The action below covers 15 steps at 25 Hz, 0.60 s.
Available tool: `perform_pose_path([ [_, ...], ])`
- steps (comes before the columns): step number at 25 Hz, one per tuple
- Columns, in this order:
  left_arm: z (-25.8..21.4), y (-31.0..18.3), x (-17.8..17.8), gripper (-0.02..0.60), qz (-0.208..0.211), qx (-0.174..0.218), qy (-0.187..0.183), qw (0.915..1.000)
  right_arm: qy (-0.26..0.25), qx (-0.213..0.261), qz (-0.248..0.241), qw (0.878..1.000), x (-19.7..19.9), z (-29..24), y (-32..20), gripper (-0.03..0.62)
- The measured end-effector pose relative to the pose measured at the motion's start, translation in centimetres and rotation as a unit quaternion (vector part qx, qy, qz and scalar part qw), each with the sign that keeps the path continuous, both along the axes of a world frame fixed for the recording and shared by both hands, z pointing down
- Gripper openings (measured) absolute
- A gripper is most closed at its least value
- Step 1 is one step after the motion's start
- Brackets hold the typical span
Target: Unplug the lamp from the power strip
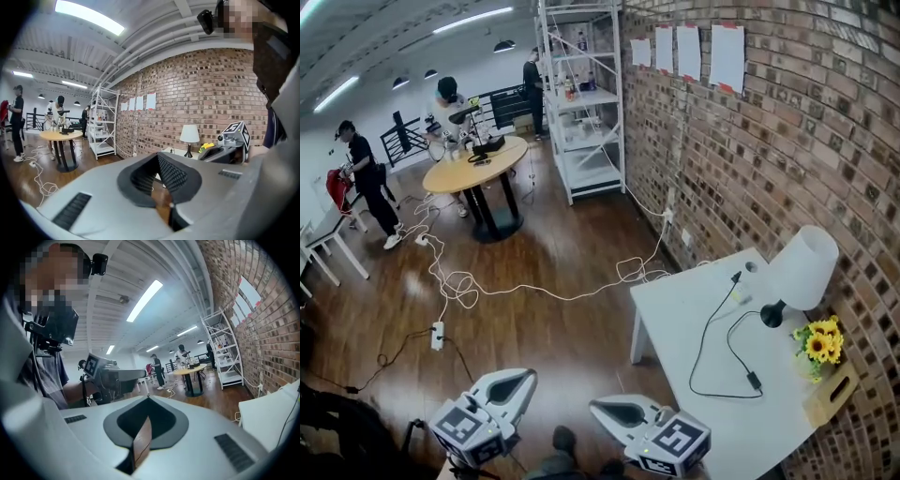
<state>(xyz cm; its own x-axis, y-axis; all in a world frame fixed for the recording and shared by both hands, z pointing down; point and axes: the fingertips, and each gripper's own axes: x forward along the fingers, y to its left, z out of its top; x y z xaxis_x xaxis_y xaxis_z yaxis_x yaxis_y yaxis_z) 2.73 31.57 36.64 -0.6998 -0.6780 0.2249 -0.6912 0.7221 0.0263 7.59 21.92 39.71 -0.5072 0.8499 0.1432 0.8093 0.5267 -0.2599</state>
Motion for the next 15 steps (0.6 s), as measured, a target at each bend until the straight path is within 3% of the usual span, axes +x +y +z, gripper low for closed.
perform_pose_path([
  [2,0.0,0.8,-1.0,0.014,-0.001,0.011,-0.004,0.9999,-0.004,0.008,0.000,1.000,-1.1,-0.1,0.7,0.003],
  [5,-0.5,1.1,-2.3,0.014,0.005,0.038,0.019,0.9991,-0.006,0.018,0.004,1.000,-2.7,0.0,2.1,0.003],
  [15,0.8,7.0,-10.6,0.014,0.050,0.045,-0.016,0.9976,-0.013,0.043,0.040,0.998,-9.6,-1.3,7.6,0.003],
])
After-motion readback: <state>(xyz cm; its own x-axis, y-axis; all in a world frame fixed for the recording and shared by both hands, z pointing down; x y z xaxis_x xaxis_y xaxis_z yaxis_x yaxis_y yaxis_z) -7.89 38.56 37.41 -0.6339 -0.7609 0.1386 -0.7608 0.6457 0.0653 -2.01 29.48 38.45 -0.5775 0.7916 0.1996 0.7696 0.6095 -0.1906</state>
